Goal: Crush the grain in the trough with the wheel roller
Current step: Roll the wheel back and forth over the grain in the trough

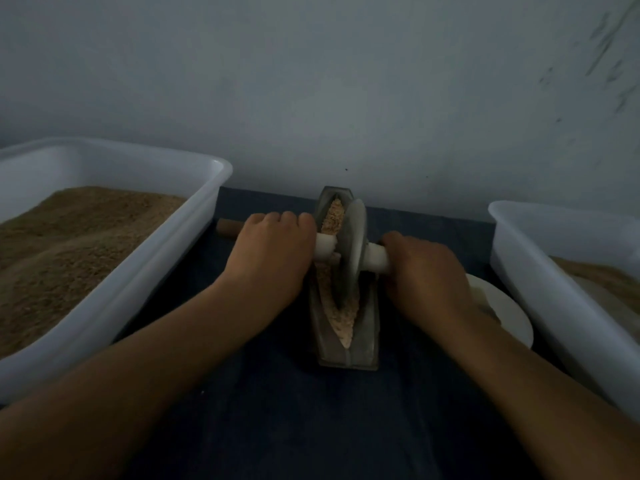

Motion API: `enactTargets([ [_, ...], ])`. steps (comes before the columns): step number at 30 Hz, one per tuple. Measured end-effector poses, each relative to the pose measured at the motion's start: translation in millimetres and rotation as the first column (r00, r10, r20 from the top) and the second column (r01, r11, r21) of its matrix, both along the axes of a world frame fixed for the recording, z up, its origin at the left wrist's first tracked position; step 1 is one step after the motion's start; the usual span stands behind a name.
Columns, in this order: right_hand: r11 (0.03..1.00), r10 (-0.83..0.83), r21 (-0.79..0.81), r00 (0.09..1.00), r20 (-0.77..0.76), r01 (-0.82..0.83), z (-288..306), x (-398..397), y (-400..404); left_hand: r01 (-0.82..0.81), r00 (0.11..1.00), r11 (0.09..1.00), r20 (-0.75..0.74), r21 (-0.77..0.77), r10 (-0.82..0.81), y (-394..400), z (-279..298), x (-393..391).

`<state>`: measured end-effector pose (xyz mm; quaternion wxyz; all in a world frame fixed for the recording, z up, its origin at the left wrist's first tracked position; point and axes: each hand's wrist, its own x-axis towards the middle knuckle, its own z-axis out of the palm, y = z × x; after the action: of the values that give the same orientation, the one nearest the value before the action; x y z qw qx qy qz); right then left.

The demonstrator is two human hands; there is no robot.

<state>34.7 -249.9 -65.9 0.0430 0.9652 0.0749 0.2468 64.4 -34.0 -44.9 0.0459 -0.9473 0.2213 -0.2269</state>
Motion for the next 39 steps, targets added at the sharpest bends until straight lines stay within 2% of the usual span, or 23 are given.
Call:
enactTargets([
  [5,0.995,-0.064,-0.081,0.997,0.037,0.067,6.5,43.6,-1.4,-0.022,0.996,0.995,-0.092,-0.092,0.014,-4.6,-2.9,39.2],
  [12,0.996,-0.094,-0.011,0.995,-0.043,0.094,11.3,82.5,-8.5,-0.055,0.996,0.993,-0.080,-0.101,0.047,-14.2,1.4,72.0],
  [16,0.997,-0.077,-0.017,0.997,0.009,0.077,6.3,69.7,-7.3,-0.058,0.998,0.995,-0.027,-0.078,0.056,-14.8,-0.9,68.5],
  [21,0.993,-0.060,-0.100,0.996,0.072,0.067,6.0,33.3,2.0,-0.073,0.996,0.995,-0.060,-0.066,0.069,-3.1,-3.8,38.1],
  [26,1.000,0.017,-0.025,0.999,0.052,-0.016,6.0,-11.6,3.6,0.004,1.000,1.000,0.000,0.018,-0.004,11.9,-2.8,-4.3],
  [30,0.999,0.042,-0.024,0.997,0.062,-0.040,12.8,-35.4,5.8,0.004,1.000,0.999,0.021,0.043,-0.005,16.2,-0.3,-22.8],
  [35,0.996,0.021,-0.088,0.995,0.093,-0.013,10.9,-32.2,7.0,-0.002,1.000,0.999,0.016,0.037,0.002,18.1,-5.5,-22.5],
  [39,0.995,0.011,-0.098,0.996,0.093,-0.002,1.6,-6.2,2.4,0.051,0.998,0.998,-0.026,-0.035,-0.052,12.1,-12.5,-0.6],
])
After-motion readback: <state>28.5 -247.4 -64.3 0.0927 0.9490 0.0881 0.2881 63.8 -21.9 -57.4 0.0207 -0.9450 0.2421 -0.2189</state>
